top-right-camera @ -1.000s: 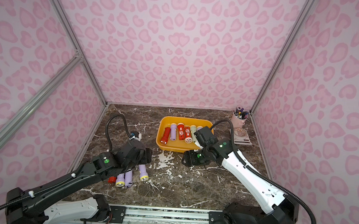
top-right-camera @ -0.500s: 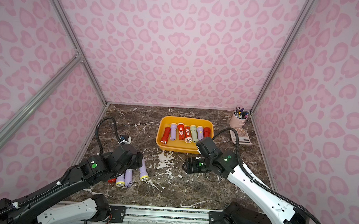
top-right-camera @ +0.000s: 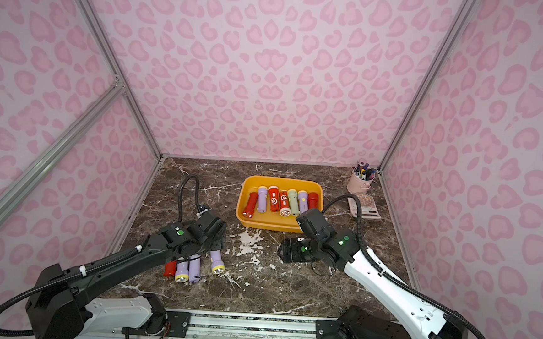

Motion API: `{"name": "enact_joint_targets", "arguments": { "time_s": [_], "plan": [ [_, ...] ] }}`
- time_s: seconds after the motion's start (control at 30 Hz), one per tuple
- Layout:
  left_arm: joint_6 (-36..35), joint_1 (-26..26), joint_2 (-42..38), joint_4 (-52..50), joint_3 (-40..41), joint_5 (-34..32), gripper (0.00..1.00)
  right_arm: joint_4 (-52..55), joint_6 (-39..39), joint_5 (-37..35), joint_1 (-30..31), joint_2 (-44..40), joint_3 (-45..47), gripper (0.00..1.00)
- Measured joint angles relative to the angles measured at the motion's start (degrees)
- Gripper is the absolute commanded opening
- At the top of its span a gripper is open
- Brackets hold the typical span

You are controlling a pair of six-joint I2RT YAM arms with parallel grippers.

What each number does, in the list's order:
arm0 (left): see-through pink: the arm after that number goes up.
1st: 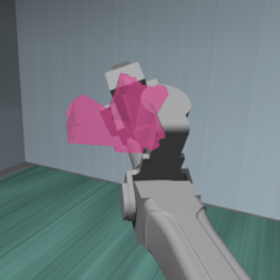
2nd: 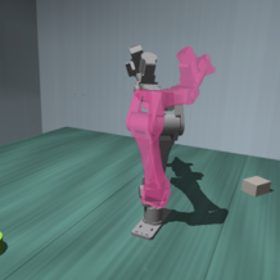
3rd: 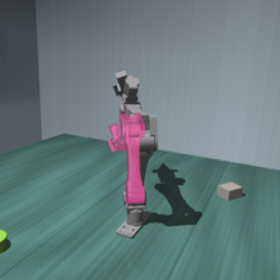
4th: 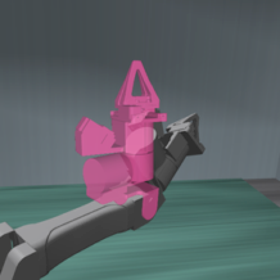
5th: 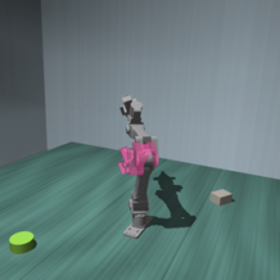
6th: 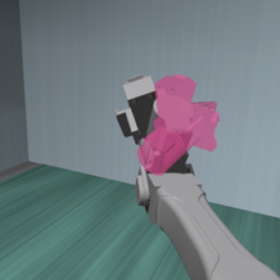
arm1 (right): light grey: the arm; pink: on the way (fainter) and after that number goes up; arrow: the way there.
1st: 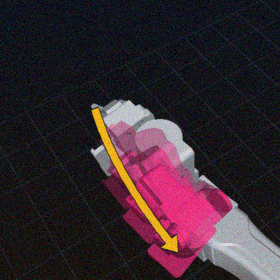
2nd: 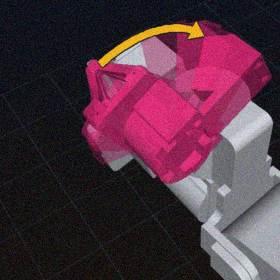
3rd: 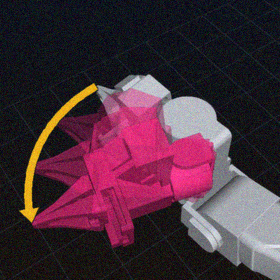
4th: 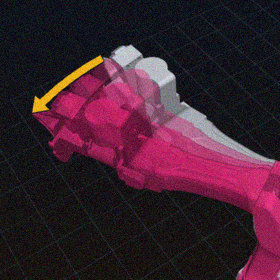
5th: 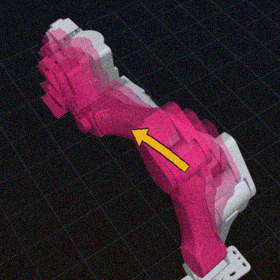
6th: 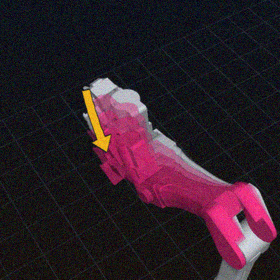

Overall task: Put the flashlights into the storage boxes
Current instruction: Pick up the flashlight from the center of the board.

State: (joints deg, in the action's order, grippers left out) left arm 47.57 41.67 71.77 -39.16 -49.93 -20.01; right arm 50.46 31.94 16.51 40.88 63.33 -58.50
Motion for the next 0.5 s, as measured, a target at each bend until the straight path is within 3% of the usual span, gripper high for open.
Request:
{"name": "enact_joint_targets", "arguments": {
  "time_s": [0.5],
  "plan": [
    [2.32, -2.78, 12.50, 5.60, 0.11, 5.92, 0.74, -1.05, -2.14, -0.11, -3.67, 2.45, -0.94, 0.75]
  ]
}}
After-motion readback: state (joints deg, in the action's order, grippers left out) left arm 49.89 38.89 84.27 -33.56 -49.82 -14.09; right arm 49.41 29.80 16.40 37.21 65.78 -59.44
